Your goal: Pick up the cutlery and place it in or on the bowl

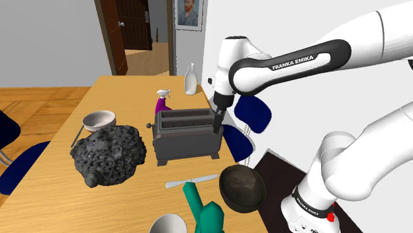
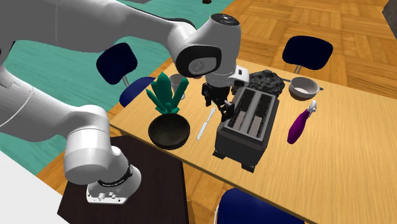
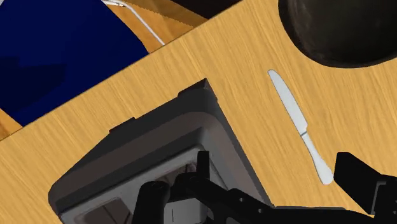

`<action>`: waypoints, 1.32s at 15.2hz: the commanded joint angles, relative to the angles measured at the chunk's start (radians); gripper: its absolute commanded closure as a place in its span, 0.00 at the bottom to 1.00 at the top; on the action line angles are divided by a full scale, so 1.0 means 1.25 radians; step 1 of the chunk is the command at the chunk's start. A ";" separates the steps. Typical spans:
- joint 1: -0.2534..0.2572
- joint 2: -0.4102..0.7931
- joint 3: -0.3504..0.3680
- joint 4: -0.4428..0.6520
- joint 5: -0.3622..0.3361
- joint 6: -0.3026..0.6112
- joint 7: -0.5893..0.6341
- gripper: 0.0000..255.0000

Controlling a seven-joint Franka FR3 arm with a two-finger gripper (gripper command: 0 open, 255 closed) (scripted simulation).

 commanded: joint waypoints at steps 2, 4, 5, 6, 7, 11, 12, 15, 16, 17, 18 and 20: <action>0.027 0.067 0.017 -0.001 0.002 0.053 -0.035 0.00; 0.043 0.114 0.029 -0.001 0.001 0.088 -0.058 0.00; 0.051 0.137 0.034 0.000 0.000 0.106 -0.069 0.00; 0.058 0.161 0.040 0.001 -0.002 0.123 -0.080 0.00; 0.067 0.185 0.045 0.003 -0.004 0.140 -0.090 0.00; 0.099 0.281 0.066 0.012 -0.018 0.205 -0.127 0.00; 0.106 0.305 0.072 0.016 -0.023 0.220 -0.136 0.00; 0.125 0.379 0.091 0.027 -0.042 0.265 -0.157 0.00; 0.132 0.404 0.096 0.032 -0.050 0.280 -0.163 0.00; 0.137 0.419 0.100 0.035 -0.056 0.289 -0.166 0.00; 0.137 0.428 0.099 0.032 -0.059 0.300 -0.165 0.00; 0.138 0.446 0.097 0.028 -0.064 0.322 -0.161 0.00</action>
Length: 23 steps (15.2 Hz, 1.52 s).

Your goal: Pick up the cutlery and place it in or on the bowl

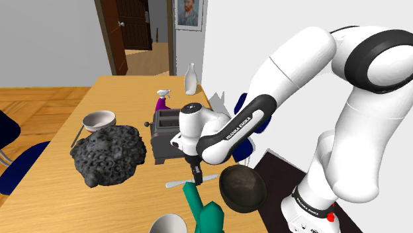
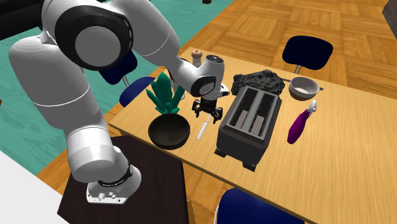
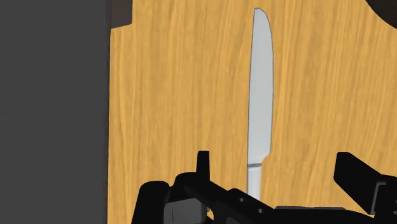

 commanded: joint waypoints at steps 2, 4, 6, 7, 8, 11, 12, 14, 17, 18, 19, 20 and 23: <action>0.002 0.041 -0.002 0.003 -0.010 0.033 0.005 0.00; 0.003 0.060 -0.004 0.000 -0.016 0.055 0.009 0.00; 0.004 0.066 -0.005 0.000 -0.018 0.061 0.011 0.00; 0.004 0.066 -0.005 0.000 -0.018 0.061 0.011 0.00; 0.004 0.066 -0.005 0.000 -0.018 0.061 0.011 0.00; 0.004 0.066 -0.005 0.000 -0.018 0.061 0.011 0.00; 0.004 0.066 -0.005 0.000 -0.018 0.061 0.010 0.00; 0.004 0.066 -0.005 0.000 -0.018 0.061 0.010 1.00; 0.004 0.059 -0.004 -0.003 -0.016 0.057 0.010 1.00; 0.005 0.057 -0.003 -0.002 -0.015 0.054 0.012 1.00; 0.005 0.054 -0.002 -0.003 -0.014 0.052 0.012 1.00; 0.005 0.052 -0.002 -0.006 -0.014 0.053 0.011 1.00; 0.003 0.055 -0.004 0.000 -0.014 0.051 0.008 1.00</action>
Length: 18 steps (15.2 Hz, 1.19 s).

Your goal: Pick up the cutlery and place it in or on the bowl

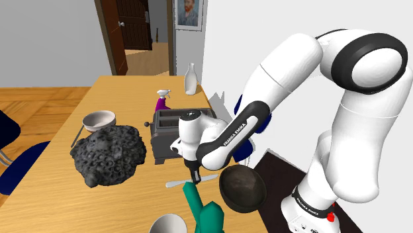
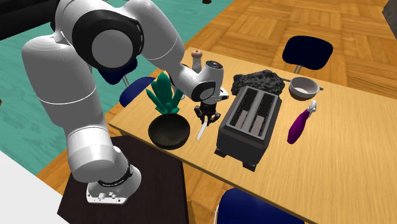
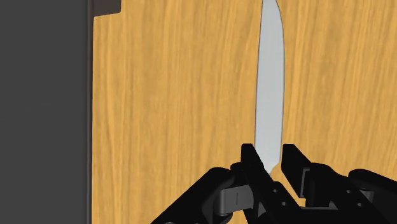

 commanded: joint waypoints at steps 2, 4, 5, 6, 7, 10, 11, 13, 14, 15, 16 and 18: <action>-0.002 -0.018 0.002 -0.001 0.007 -0.022 -0.006 1.00; -0.003 -0.039 0.004 0.000 0.013 -0.044 -0.011 1.00; -0.003 -0.049 0.005 0.001 0.016 -0.054 -0.013 1.00; -0.004 -0.059 0.006 0.002 0.019 -0.065 -0.015 1.00; -0.004 -0.069 0.006 0.003 0.022 -0.076 -0.017 1.00; -0.005 -0.098 0.008 0.007 0.029 -0.109 -0.022 1.00; -0.005 -0.107 0.008 0.009 0.032 -0.120 -0.024 1.00; -0.005 -0.126 0.009 0.013 0.036 -0.142 -0.027 1.00; -0.005 -0.134 0.009 0.015 0.038 -0.153 -0.029 1.00; -0.005 -0.143 0.009 0.018 0.040 -0.164 -0.030 1.00; -0.005 -0.152 0.009 0.021 0.042 -0.176 -0.032 1.00; -0.005 -0.168 0.009 0.027 0.045 -0.198 -0.034 1.00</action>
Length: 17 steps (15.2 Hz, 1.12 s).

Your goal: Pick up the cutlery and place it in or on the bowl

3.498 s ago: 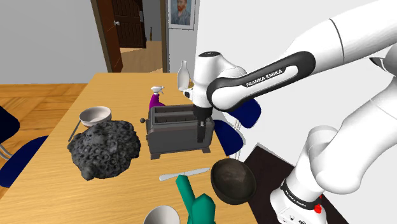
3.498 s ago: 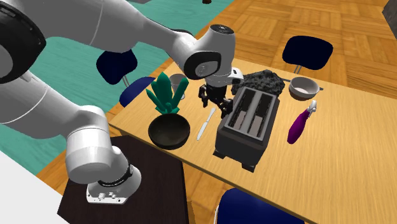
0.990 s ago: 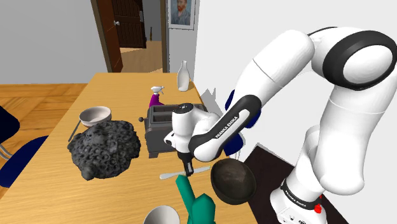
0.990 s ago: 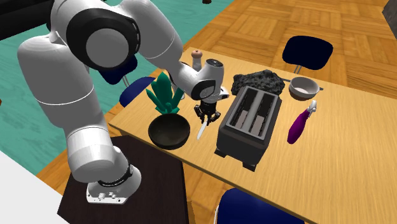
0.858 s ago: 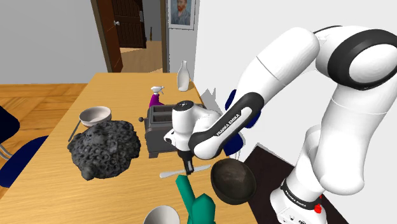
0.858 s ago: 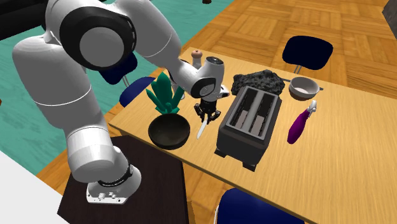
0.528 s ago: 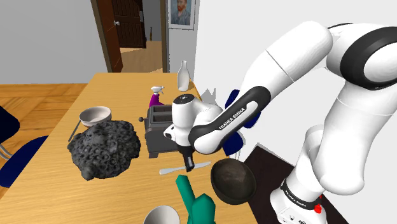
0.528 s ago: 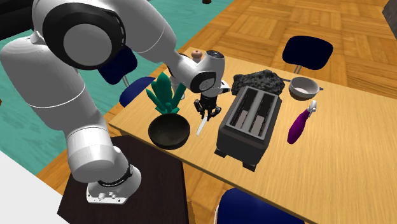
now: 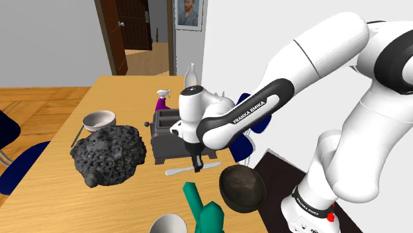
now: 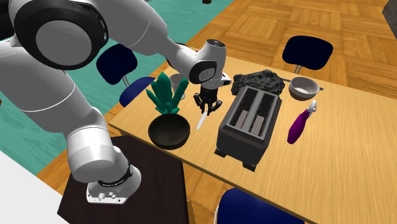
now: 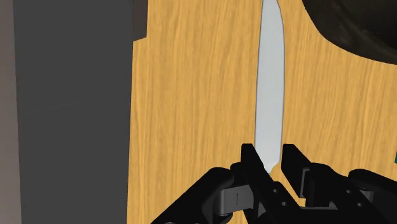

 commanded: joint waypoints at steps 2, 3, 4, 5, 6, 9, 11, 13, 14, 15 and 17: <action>0.000 -0.023 0.000 0.011 0.005 -0.034 -0.004 1.00; 0.000 -0.031 0.000 0.015 0.006 -0.045 -0.005 1.00; 0.000 -0.038 0.000 0.019 0.008 -0.057 -0.006 1.00; 0.000 -0.045 -0.001 0.023 0.009 -0.068 -0.007 1.00; 0.000 -0.052 -0.001 0.027 0.010 -0.079 -0.008 1.00; 0.000 -0.073 -0.001 0.041 0.013 -0.113 -0.011 1.00; 0.000 -0.085 -0.002 0.051 0.015 -0.135 -0.012 1.00; 0.000 -0.097 -0.003 0.061 0.017 -0.158 -0.014 1.00; 0.000 -0.101 -0.003 0.066 0.018 -0.166 -0.014 1.00; 0.002 -0.133 -0.002 0.032 0.023 -0.164 -0.016 1.00; 0.008 -0.197 -0.002 -0.032 0.035 -0.164 -0.019 1.00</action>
